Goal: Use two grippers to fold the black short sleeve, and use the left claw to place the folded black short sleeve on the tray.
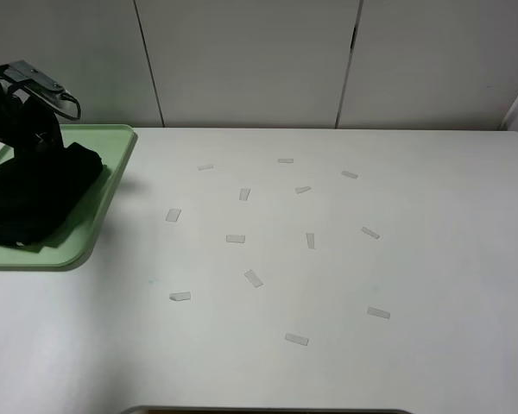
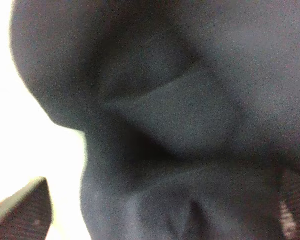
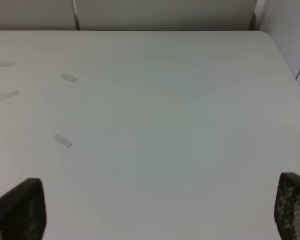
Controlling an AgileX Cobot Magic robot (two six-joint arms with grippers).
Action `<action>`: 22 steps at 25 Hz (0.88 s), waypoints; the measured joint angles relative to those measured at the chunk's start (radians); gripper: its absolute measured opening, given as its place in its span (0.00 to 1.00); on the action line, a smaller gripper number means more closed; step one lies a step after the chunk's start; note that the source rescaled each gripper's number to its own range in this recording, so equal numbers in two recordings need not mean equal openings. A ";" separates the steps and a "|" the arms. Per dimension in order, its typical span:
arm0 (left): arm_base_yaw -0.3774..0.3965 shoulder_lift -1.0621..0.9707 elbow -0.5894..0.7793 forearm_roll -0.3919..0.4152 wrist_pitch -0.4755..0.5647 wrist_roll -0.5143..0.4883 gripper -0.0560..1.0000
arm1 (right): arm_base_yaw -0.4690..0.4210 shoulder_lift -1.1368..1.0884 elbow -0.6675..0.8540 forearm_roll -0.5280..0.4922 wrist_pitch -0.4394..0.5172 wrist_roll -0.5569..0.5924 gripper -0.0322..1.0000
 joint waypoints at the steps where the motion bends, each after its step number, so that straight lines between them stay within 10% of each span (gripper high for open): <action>1: 0.000 0.000 0.001 0.000 -0.014 -0.003 0.97 | 0.000 0.000 0.000 0.000 0.000 0.000 1.00; 15: -0.006 -0.002 0.002 -0.006 -0.045 -0.157 1.00 | 0.000 0.000 0.000 0.001 0.000 0.000 1.00; 22: -0.071 0.009 0.002 -0.194 -0.203 -0.197 1.00 | 0.000 0.000 0.000 0.001 0.000 0.000 1.00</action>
